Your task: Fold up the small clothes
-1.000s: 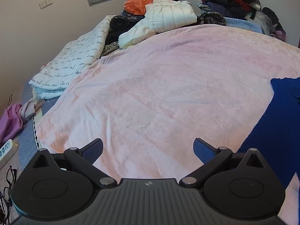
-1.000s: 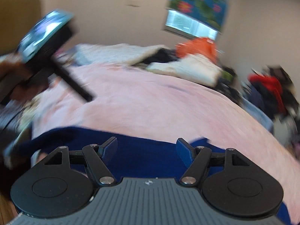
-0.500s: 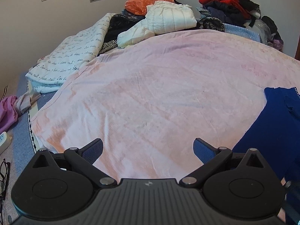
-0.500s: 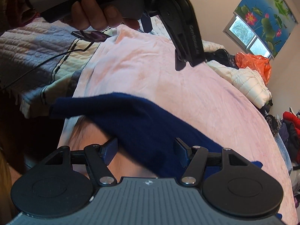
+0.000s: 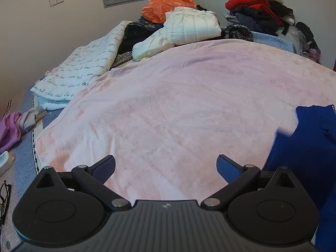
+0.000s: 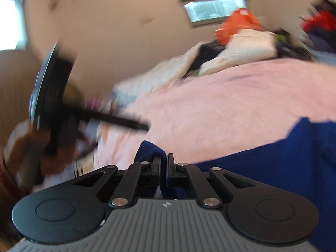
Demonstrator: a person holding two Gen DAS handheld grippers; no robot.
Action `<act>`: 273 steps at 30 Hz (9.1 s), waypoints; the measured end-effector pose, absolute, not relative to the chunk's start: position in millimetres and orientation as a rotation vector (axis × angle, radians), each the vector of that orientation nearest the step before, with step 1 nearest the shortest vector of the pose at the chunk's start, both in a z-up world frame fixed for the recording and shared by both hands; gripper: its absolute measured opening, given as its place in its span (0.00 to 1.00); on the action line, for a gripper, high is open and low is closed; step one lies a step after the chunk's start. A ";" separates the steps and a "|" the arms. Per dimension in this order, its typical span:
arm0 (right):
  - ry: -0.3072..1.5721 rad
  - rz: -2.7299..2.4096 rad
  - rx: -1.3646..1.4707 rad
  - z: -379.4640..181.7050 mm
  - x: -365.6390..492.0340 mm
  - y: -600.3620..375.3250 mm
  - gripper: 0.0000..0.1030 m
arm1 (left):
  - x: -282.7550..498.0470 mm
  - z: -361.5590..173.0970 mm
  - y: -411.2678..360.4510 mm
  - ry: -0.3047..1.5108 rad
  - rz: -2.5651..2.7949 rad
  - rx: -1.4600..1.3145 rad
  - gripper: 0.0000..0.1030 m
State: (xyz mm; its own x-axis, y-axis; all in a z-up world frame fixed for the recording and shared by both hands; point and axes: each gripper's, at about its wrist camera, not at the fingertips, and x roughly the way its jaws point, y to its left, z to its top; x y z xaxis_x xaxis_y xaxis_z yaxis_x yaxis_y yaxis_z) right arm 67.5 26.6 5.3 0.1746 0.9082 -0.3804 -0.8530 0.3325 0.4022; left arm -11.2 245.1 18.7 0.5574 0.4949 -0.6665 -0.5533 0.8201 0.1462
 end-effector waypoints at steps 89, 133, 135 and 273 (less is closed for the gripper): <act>0.525 0.202 0.922 -97.6 202.5 -355.2 0.08 | 129.9 -60.0 42.3 0.678 0.427 0.368 1.00; 0.615 0.372 -0.183 -63.2 267.6 -236.6 0.07 | 129.6 -40.2 35.6 0.724 0.330 0.322 1.00; 0.645 0.344 -0.169 -68.4 273.9 -235.9 0.18 | 130.0 -42.2 36.2 0.728 0.316 0.328 1.00; 0.849 0.605 0.563 -83.4 -25.6 -302.6 0.49 | -43.6 -30.3 101.5 1.034 -0.407 -0.250 0.14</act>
State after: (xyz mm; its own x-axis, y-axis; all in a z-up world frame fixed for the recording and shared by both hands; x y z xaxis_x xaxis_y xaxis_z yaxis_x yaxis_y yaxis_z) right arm -25.6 -302.6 -83.4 0.5173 0.6853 -0.5126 -0.2606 0.6967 0.6684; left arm -43.6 101.5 -30.3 0.4462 -0.4404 -0.7791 0.2088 0.8977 -0.3879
